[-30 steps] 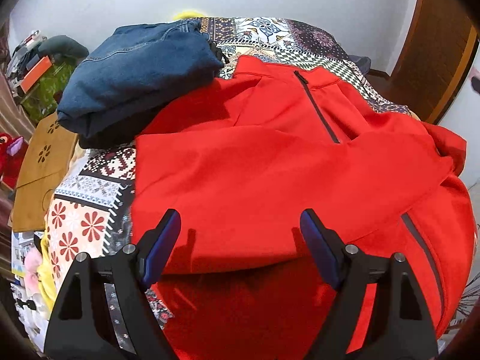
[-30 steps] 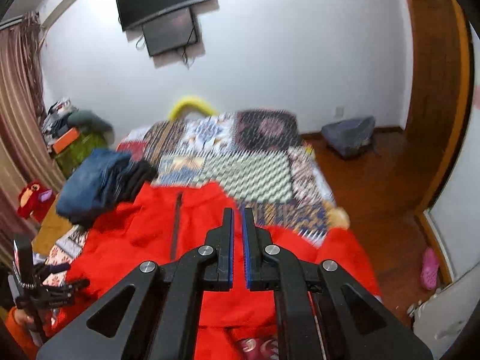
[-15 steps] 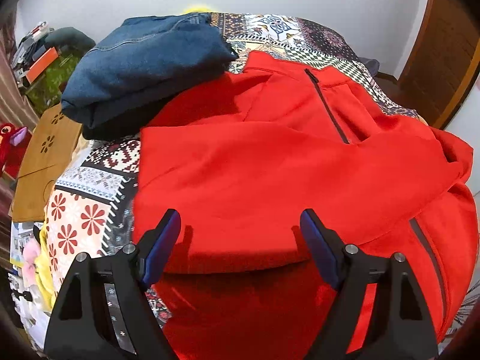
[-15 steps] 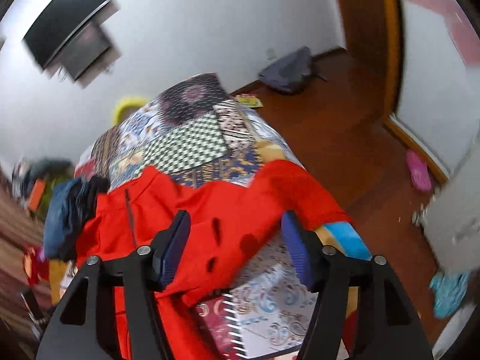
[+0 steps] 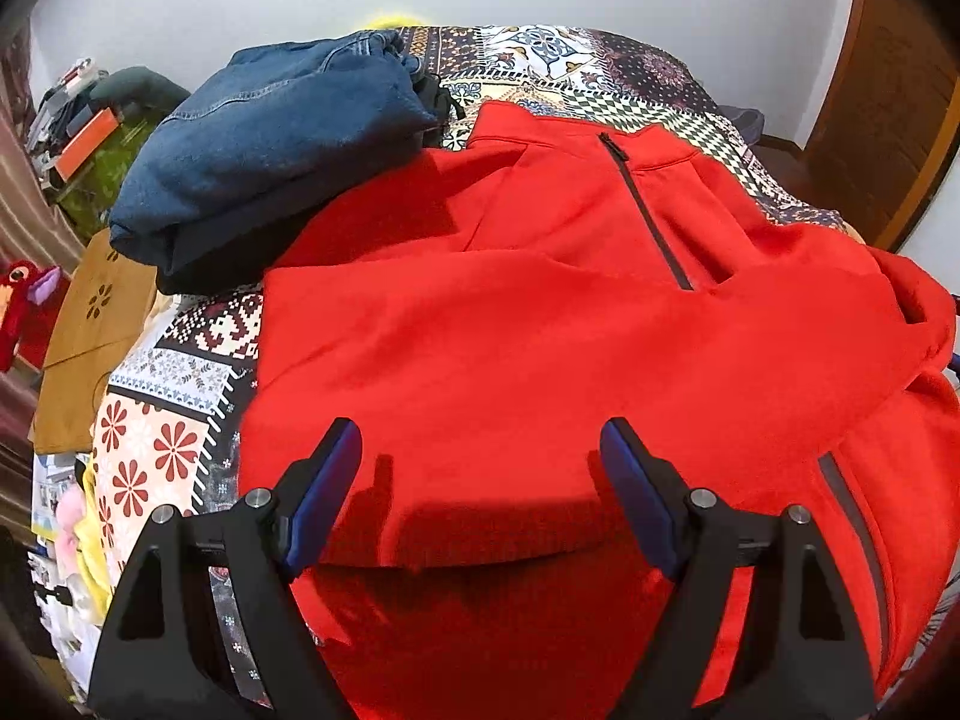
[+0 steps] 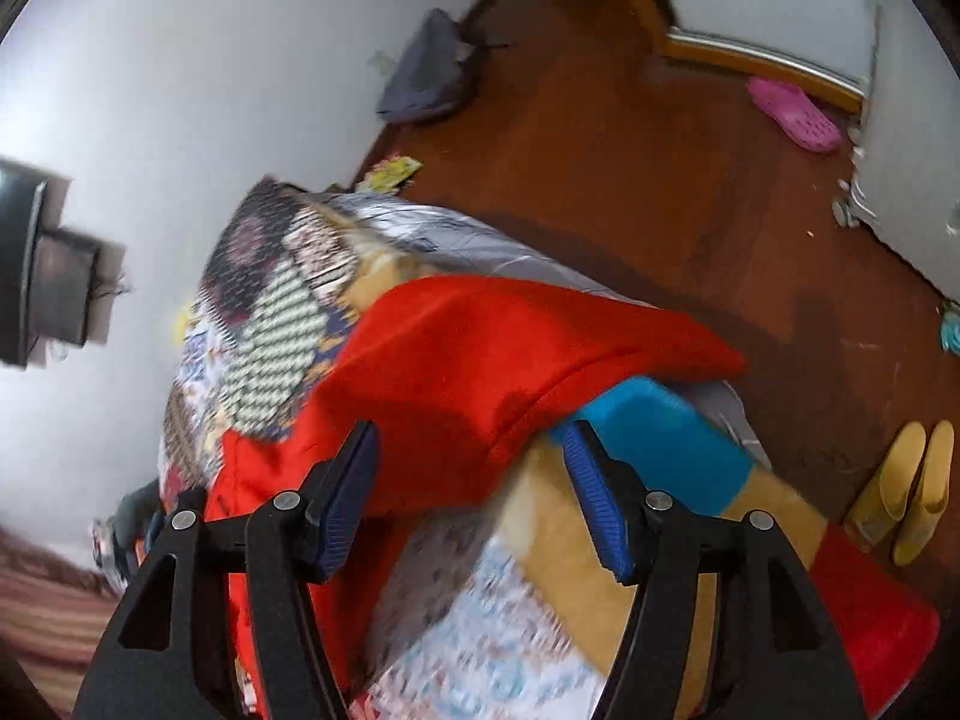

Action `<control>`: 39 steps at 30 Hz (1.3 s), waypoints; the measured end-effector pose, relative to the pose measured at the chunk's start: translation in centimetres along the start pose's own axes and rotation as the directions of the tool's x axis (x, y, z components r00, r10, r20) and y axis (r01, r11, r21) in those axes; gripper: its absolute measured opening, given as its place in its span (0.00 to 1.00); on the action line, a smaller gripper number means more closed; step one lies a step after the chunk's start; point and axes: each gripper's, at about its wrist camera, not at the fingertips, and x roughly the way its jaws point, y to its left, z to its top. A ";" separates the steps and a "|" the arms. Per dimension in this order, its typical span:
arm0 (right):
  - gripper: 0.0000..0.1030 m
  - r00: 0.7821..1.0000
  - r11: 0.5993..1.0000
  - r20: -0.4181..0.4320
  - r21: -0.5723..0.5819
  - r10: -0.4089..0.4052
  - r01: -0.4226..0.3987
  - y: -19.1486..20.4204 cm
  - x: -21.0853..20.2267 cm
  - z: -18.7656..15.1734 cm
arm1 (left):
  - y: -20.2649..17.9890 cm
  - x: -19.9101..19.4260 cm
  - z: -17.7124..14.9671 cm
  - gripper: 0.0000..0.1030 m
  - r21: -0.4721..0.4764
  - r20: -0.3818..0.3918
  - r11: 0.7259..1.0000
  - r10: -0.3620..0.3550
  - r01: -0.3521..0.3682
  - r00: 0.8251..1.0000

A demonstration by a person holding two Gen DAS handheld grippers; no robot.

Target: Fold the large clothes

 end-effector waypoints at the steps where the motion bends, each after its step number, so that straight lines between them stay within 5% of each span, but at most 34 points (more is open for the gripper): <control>1: 0.58 1.000 1.000 -0.013 0.012 -0.002 0.002 -0.2 0.5 0.2 | -0.1 0.1 0.0 0.79 0.007 0.002 1.000 0.007 -0.007 1.000; 10: 0.56 0.998 0.999 -0.036 0.000 -0.043 0.043 -0.8 3.6 1.9 | -0.9 1.5 0.1 0.79 0.030 -0.018 0.999 0.018 -0.017 1.000; 17: 0.16 0.994 0.994 -0.004 -0.030 -0.106 0.106 -0.9 4.0 2.9 | -0.4 1.5 0.1 0.79 0.016 -0.018 1.000 0.016 -0.016 1.000; 23: 0.07 0.990 0.978 0.092 -0.170 -0.107 0.121 2.2 1.2 1.8 | 0.0 1.0 0.1 0.79 0.009 -0.006 1.000 0.016 -0.016 1.000; 28: 0.07 0.973 0.926 0.224 -0.355 -0.048 0.127 7.8 -3.2 0.0 | 0.1 -0.1 0.0 0.79 0.009 0.017 1.000 0.011 -0.011 1.000; 32: 0.06 0.959 0.868 0.270 -0.493 0.082 0.065 13.1 -7.2 -2.3 | 0.4 -1.0 -0.2 0.79 0.007 0.040 1.000 0.004 -0.004 0.999; 39: 0.06 0.941 0.724 0.203 -0.687 0.271 -0.060 21.7 -11.0 -8.0 | 1.8 -2.5 -0.5 0.79 -0.010 0.075 1.000 -0.008 0.008 0.997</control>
